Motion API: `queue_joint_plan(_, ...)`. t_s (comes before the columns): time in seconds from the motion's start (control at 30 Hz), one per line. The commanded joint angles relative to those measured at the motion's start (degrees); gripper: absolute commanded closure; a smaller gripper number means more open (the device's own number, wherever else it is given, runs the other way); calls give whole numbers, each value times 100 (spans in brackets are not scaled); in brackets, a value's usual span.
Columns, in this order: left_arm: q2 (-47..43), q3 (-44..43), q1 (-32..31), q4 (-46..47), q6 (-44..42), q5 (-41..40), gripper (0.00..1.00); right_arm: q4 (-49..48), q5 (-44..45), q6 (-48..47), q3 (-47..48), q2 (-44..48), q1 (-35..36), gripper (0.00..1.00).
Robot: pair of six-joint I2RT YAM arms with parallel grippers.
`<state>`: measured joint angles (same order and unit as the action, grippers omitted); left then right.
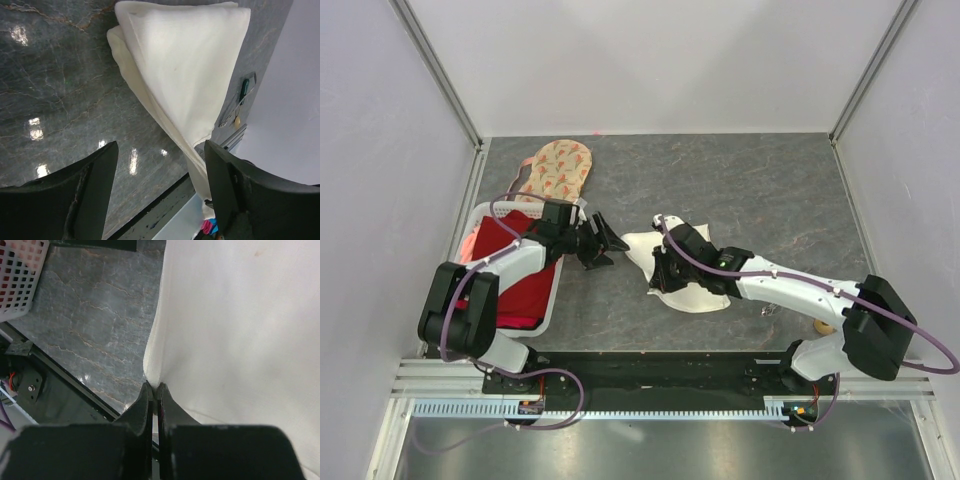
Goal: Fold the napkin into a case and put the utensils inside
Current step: Pick up the lower triangle-folded napkin from the center of the board.
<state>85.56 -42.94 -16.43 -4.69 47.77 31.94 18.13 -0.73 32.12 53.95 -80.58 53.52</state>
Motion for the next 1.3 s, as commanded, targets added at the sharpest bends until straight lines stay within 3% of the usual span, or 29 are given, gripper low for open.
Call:
queue_joint_plan(0.0,232,-390,-10,425,330,-4,23,-178,-620,67,-236,191,-305,100)
queue_joint_plan(0.47,1358,-865,-27,662,523,-92,23,-336,-1016,137,-456,437,-649,100)
queue_joint_plan(0.83,1947,-1120,-194,899,655,-188,33,-345,-1025,145,-535,622,-772,100)
queue_joint_plan(0.97,2114,-1129,-265,1066,760,-180,45,-345,-1043,137,-553,683,-834,100)
queue_joint_plan(1.07,2088,-1182,-256,1067,690,-258,61,-354,-1078,128,-614,710,-887,100)
queue_joint_plan(1.17,1816,-1401,-265,637,331,-557,74,-337,-1122,110,-719,762,-904,100)
queue_joint_plan(1.27,1438,-1542,-256,83,-47,-891,93,-363,-1236,67,-930,850,-904,100)
